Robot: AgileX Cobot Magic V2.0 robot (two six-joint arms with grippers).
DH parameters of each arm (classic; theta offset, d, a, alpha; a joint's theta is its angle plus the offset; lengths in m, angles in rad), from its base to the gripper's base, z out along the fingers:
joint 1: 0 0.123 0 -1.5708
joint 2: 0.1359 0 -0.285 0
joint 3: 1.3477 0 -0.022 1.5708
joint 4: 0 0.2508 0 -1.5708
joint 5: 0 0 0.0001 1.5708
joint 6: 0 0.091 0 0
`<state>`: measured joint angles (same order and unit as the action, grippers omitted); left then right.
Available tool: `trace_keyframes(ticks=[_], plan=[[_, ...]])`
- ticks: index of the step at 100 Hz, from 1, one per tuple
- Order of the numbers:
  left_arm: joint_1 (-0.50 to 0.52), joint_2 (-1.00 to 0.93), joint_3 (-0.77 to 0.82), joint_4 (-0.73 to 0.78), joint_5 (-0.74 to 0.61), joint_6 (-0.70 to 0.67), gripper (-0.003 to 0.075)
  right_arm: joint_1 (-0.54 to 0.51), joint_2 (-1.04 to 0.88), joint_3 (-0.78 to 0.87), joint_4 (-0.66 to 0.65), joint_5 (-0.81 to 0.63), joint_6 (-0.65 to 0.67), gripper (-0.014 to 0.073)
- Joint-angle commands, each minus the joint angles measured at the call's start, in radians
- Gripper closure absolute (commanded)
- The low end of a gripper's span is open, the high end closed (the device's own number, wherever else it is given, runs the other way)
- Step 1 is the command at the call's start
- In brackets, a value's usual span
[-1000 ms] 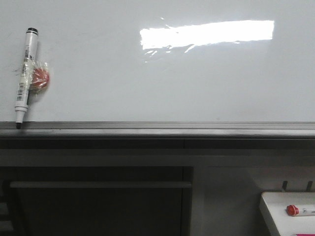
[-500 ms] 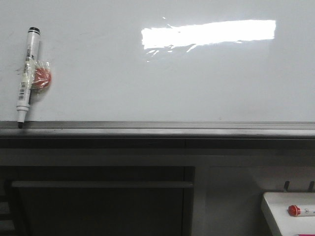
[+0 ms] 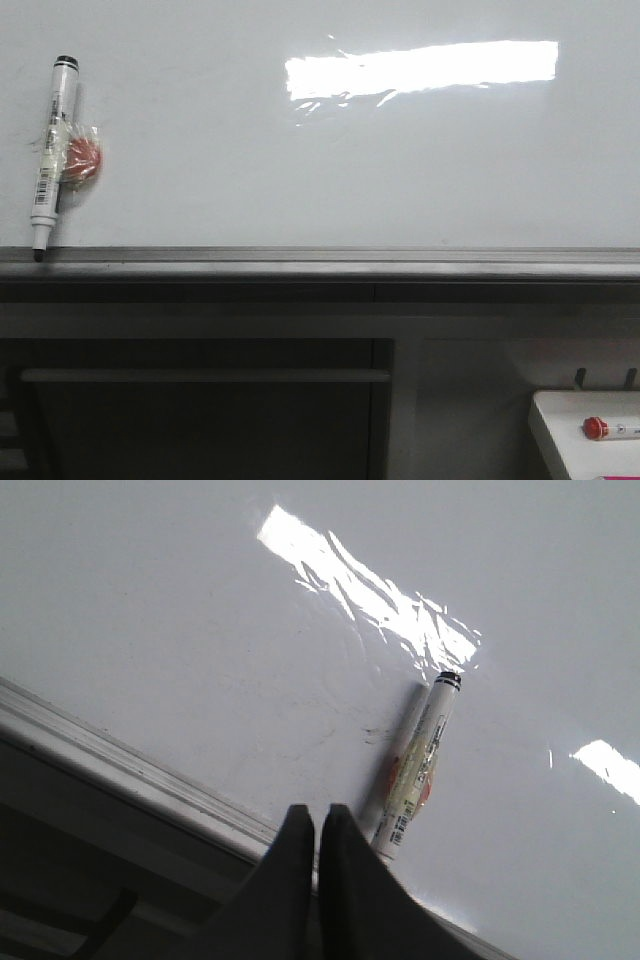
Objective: Write number 2 on whiteboard
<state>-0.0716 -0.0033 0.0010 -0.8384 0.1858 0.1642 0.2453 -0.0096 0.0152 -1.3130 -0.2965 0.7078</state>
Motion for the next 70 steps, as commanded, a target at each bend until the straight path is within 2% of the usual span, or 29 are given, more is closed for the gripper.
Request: trace_keyframes(ticks=[1,9,18,26,42,49,61,70], plan=[[0.004,-0.029,0.010,-0.017,-0.053,-0.008,0.0741,-0.006,-0.019,0.022,0.358,0.033,0.203,0.0657],[0.004,-0.029,0.010,-0.017,-0.051,-0.008,0.0741,-0.006,-0.019,0.022,0.608,0.158,0.252,0.0657],[0.004,-0.029,0.010,-0.017,-0.051,-0.008,0.0741,-0.006,-0.019,0.022,0.704,0.304,0.252,0.0657],[0.004,-0.029,0.010,-0.017,-0.051,-0.008,0.0741,-0.006,-0.019,0.022,0.773,0.320,0.255,0.0657],[0.004,-0.029,0.010,-0.028,-0.051,-0.008,0.0741,-0.006,-0.019,0.022,0.793,0.173,0.255,0.0657],[0.004,-0.029,0.010,-0.095,-0.051,-0.008,0.0741,-0.006,-0.019,0.022,0.793,0.115,0.255,0.0657],[0.004,-0.029,0.010,-0.261,-0.049,-0.008,0.0741,-0.006,-0.019,0.018,0.834,0.130,0.255,0.0652],[0.004,-0.029,0.008,-0.311,-0.043,-0.008,0.0741,-0.006,-0.019,-0.003,0.882,0.181,0.255,0.0619]])
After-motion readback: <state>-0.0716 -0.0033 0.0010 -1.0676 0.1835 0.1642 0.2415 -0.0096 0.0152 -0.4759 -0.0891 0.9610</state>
